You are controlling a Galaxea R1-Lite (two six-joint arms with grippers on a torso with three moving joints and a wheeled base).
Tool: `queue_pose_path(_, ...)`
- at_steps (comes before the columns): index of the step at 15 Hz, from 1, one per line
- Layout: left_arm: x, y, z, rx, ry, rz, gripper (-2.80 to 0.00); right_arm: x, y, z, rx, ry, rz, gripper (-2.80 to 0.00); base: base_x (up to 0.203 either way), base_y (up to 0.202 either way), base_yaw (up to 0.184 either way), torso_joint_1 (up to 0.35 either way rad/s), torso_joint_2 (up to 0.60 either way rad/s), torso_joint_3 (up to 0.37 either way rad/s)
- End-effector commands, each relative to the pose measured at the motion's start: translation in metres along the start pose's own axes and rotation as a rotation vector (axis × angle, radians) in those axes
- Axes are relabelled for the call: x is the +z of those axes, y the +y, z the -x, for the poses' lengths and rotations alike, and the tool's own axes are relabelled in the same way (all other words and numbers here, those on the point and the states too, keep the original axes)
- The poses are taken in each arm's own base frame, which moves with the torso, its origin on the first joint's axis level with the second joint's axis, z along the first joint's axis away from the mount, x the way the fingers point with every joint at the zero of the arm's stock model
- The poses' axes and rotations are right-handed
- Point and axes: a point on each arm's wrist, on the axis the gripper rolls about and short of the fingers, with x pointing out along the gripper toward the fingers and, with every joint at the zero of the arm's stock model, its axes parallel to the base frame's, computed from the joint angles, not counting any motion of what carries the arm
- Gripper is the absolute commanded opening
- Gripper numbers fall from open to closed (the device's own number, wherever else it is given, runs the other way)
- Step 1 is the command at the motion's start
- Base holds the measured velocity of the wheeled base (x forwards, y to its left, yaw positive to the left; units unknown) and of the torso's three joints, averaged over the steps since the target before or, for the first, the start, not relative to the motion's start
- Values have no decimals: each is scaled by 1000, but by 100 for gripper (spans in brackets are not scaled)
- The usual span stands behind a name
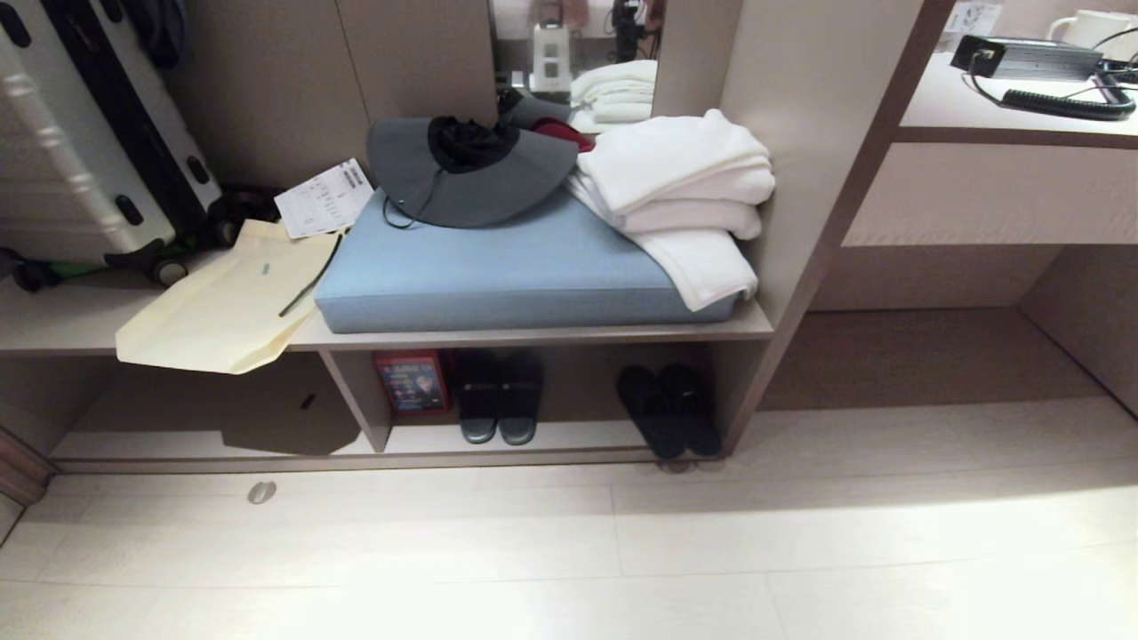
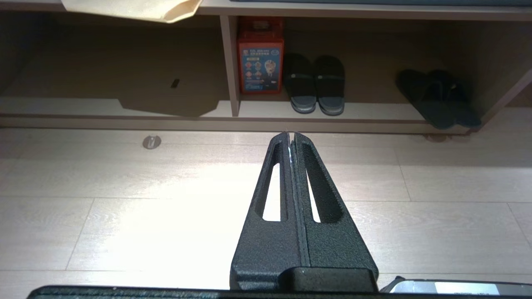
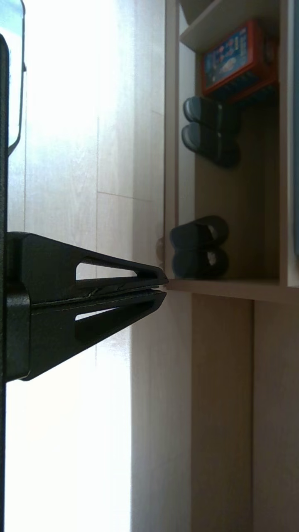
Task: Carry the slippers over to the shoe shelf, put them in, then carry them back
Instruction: Pick up the slippers in the shoe cabinet
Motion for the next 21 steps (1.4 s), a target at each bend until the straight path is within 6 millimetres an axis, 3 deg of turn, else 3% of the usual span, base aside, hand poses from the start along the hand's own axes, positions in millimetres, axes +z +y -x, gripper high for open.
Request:
queue_pose_path(1,0,0,0,0,-3,4,-280,0,0,0,0,0,0,-280,0,0,0,6,2,-199)
queue_pose_path(21,0,0,0,4,4,16,-280,0,0,0,-3,-1,-3,-280,0,0,0,2,2,-199)
